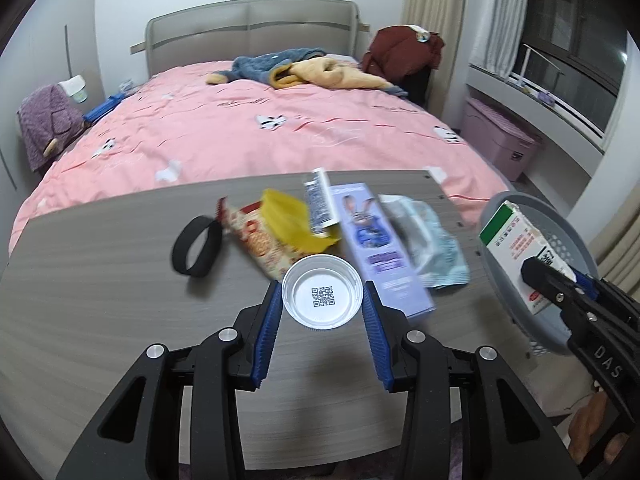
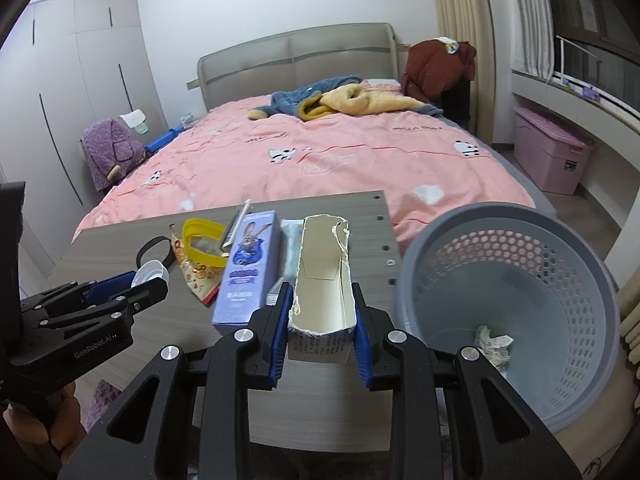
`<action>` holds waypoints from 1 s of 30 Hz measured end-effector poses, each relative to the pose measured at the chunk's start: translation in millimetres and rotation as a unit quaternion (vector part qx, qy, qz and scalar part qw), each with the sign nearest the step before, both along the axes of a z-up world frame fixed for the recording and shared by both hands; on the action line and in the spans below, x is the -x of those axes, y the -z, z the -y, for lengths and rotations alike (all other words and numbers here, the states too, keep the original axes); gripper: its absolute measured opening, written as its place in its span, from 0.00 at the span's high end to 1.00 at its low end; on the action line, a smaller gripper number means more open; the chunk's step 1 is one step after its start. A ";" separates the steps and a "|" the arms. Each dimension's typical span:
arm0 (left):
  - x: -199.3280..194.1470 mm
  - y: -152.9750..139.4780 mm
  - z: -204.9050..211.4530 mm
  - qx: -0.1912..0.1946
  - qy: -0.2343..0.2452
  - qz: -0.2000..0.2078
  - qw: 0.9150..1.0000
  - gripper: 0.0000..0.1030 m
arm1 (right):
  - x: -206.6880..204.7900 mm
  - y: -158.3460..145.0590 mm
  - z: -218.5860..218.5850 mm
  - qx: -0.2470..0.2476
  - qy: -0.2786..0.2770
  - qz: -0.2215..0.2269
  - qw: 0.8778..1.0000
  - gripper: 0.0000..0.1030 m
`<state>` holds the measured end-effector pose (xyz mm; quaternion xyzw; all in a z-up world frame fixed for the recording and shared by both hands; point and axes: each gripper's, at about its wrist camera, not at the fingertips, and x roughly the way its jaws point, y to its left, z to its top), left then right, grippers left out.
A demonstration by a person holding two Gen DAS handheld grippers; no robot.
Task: Collect trash
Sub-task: 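Carry the carton and cap over the basket and open both grippers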
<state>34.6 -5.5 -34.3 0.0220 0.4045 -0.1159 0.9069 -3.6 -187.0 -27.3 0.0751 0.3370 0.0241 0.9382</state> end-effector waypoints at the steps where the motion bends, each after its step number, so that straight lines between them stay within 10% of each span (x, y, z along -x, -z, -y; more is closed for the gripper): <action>1: 0.1 -2.0 6.4 0.001 0.007 0.001 1.000 0.62 | 1.7 -0.4 4.4 0.000 0.005 0.001 1.000 0.73; 30: -7.4 -0.3 224.4 -0.009 0.198 -0.015 0.980 0.62 | 41.0 27.6 178.3 -0.007 0.167 -0.038 0.985 0.73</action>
